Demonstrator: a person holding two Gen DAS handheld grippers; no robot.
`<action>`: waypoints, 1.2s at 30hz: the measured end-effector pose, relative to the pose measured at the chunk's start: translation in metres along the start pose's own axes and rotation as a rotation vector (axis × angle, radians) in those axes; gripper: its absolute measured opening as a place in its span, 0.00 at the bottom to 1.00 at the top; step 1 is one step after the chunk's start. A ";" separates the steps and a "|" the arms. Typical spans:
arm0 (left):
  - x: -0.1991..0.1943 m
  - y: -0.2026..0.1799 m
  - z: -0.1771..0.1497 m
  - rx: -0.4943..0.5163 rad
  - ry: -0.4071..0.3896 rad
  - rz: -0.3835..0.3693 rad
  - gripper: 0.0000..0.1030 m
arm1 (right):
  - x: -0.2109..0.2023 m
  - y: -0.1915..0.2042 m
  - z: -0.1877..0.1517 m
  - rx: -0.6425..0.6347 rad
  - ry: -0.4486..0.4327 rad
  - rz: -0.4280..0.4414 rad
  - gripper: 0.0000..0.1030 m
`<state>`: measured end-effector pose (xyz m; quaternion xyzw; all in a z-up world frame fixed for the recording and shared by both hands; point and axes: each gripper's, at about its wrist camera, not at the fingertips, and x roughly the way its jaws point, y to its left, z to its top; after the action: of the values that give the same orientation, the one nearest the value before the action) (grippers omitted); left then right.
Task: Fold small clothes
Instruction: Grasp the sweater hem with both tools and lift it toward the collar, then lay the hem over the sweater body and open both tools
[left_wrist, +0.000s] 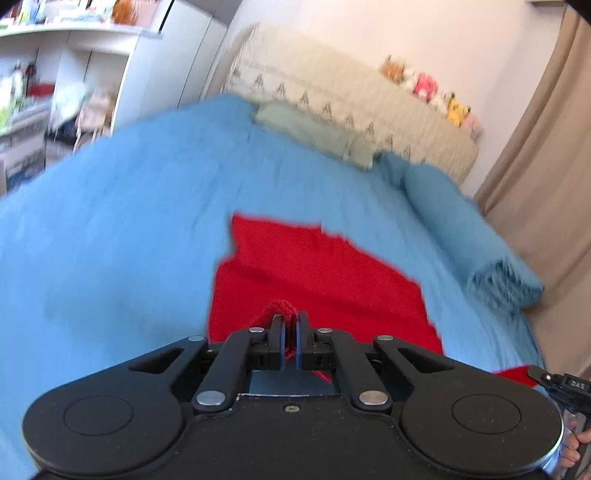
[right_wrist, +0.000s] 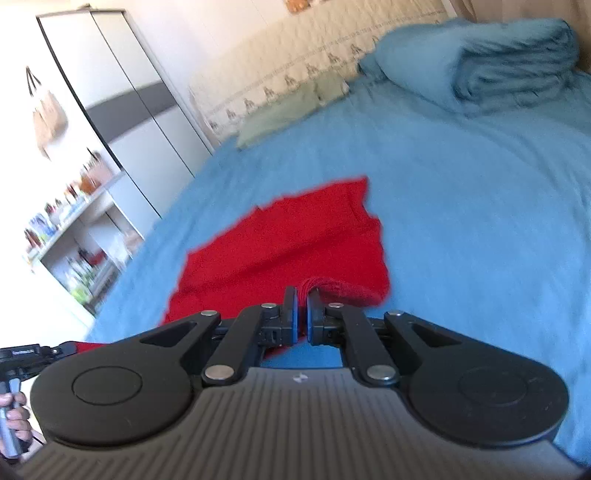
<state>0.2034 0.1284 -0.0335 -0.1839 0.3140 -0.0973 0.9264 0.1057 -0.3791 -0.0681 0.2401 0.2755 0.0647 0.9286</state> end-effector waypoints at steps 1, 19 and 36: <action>0.006 -0.001 0.010 -0.005 -0.015 -0.004 0.04 | 0.004 0.002 0.011 0.001 -0.012 0.012 0.19; 0.264 -0.014 0.146 0.033 -0.080 0.156 0.04 | 0.260 -0.004 0.197 0.018 -0.051 -0.022 0.19; 0.384 0.018 0.133 -0.038 0.022 0.263 0.14 | 0.429 -0.065 0.175 0.087 0.072 -0.178 0.22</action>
<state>0.5874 0.0681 -0.1528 -0.1575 0.3475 0.0288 0.9239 0.5604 -0.3998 -0.1779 0.2522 0.3315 -0.0215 0.9089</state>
